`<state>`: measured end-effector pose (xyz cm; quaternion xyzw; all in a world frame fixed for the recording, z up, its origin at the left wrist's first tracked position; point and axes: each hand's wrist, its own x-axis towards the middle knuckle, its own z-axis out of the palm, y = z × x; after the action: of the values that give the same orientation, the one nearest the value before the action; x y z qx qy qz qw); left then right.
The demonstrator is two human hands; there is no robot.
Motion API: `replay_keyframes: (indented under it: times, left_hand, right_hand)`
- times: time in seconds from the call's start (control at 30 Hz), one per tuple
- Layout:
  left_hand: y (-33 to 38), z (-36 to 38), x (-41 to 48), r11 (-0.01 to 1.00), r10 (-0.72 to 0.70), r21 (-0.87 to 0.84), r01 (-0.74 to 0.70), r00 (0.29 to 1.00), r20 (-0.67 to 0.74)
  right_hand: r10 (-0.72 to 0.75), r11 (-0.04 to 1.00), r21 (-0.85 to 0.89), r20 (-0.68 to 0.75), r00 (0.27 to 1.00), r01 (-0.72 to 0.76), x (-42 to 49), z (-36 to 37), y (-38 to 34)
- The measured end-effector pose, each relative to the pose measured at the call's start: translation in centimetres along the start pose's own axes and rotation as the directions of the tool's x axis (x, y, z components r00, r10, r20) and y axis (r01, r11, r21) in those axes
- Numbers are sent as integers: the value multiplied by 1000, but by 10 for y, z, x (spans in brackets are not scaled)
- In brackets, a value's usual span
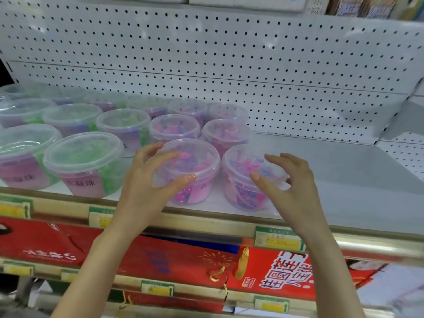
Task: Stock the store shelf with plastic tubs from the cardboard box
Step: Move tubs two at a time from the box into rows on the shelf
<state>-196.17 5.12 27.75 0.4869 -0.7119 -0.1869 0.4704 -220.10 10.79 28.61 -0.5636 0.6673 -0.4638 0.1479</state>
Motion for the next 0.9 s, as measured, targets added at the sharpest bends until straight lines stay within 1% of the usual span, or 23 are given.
replay_keyframes:
  times: [0.13,0.23,0.27,0.4,0.47,0.53,0.67,0.73,0.77,0.83,0.9]
  left_hand:
    - [-4,-6,1,998,51,23,-53,997,53]
    - [0,-2,2,972,195,120,-202,978,69]
    - [3,2,2,959,221,161,-233,971,87]
    - [8,9,1,903,235,336,-267,963,135]
    - [4,2,4,901,233,336,-274,960,156]
    - [1,-10,7,924,211,277,-263,956,204]
    - [-3,-45,12,935,211,204,-289,919,334]
    - [2,-56,12,933,238,185,-310,913,330]
    - [6,-56,13,936,229,191,-296,923,311]
    - [16,-45,16,947,173,213,-240,941,292]
    - [21,-30,17,904,207,301,-305,926,317]
  right_hand:
    - [-39,992,-117,26,999,42,-2,0,-1]
    - [-63,981,-183,53,997,71,-1,-2,0]
    - [-71,975,-206,59,996,82,-1,-2,0]
    - [-88,971,-214,98,991,107,-1,-4,-2]
    - [-72,980,-173,146,987,97,0,-8,-1]
    - [-79,979,-175,168,983,108,0,-13,0]
    - [-186,961,-190,90,978,200,-4,-10,-10]
    - [-260,931,-247,73,963,270,-6,1,-19]
    - [-283,912,-292,64,957,289,-6,8,-22]
    - [-284,882,-382,37,958,276,-7,22,-26]
    - [-283,856,-451,-2,959,252,-9,34,-28]
